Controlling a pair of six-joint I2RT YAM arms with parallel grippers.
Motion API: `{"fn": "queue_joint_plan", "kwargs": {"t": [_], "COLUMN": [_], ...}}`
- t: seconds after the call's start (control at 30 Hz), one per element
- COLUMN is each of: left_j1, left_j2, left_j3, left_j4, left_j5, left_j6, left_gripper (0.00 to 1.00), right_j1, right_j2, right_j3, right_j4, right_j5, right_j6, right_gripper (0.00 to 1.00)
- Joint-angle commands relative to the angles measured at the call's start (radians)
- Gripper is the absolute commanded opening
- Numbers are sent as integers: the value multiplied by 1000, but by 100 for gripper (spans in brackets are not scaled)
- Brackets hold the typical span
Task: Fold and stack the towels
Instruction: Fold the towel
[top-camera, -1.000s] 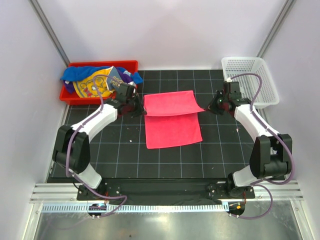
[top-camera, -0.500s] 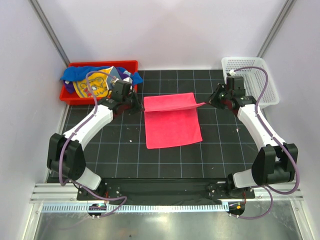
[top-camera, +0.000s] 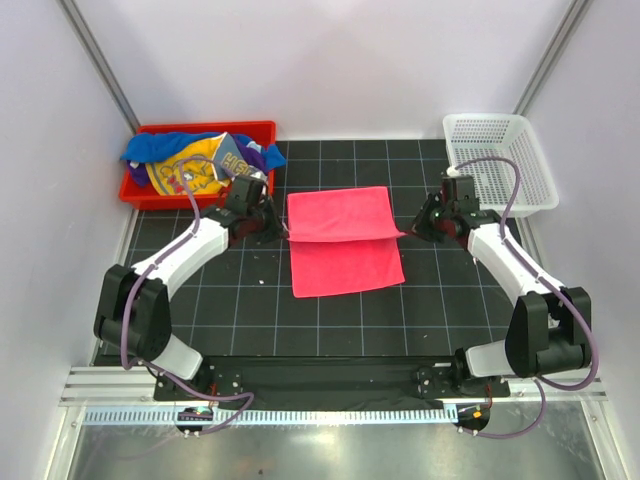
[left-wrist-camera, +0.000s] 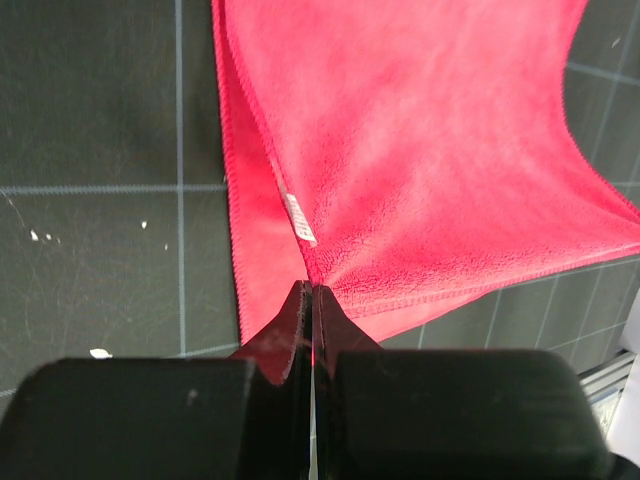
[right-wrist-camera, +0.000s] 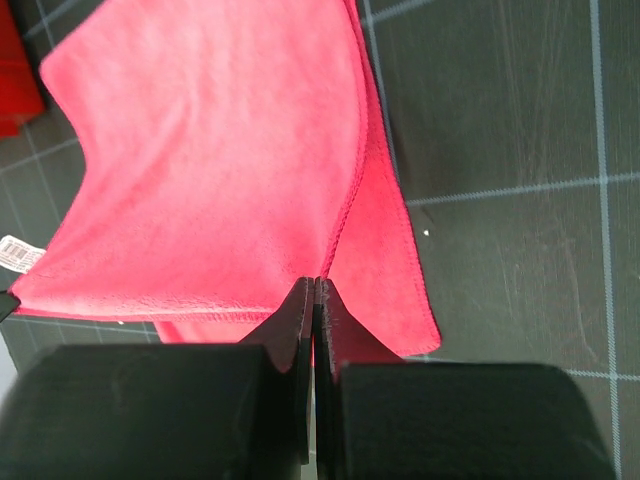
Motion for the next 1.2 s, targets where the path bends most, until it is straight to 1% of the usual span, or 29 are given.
{"fn": "queue_joint_plan", "kwargs": {"t": [0.0,0.3,0.6,0.73,0.83,0.97,1.17], "left_j1": [-14,-82,-128,-128,-128,-128,-125], "left_j2": [-27,6,13,-10,-27,-43,-83], "left_j3": [-41,-154,-217,-231,-211,-173,-161], "left_j4": [63,133,162,158,130,83,41], "left_j5": [35,30,11,-2,-19,-42,-62], "left_j6": [-12,-48,-68,-65,-55,-37,-26], "left_gripper": [0,0,0,0,0,0,0], "right_j1": [9,14,12,14,14,12,14], "right_j2": [-42,-50,-16,-8,-25,-68,-125], "right_j3": [-55,-177,-256,-241,-212,-172,-141], "right_j4": [50,68,112,100,74,30,-27], "right_j5": [12,18,24,36,41,50,61], "right_j6": [1,-8,-7,-7,-8,-10,-17], "right_gripper": [1,1,1,1,1,1,1]}}
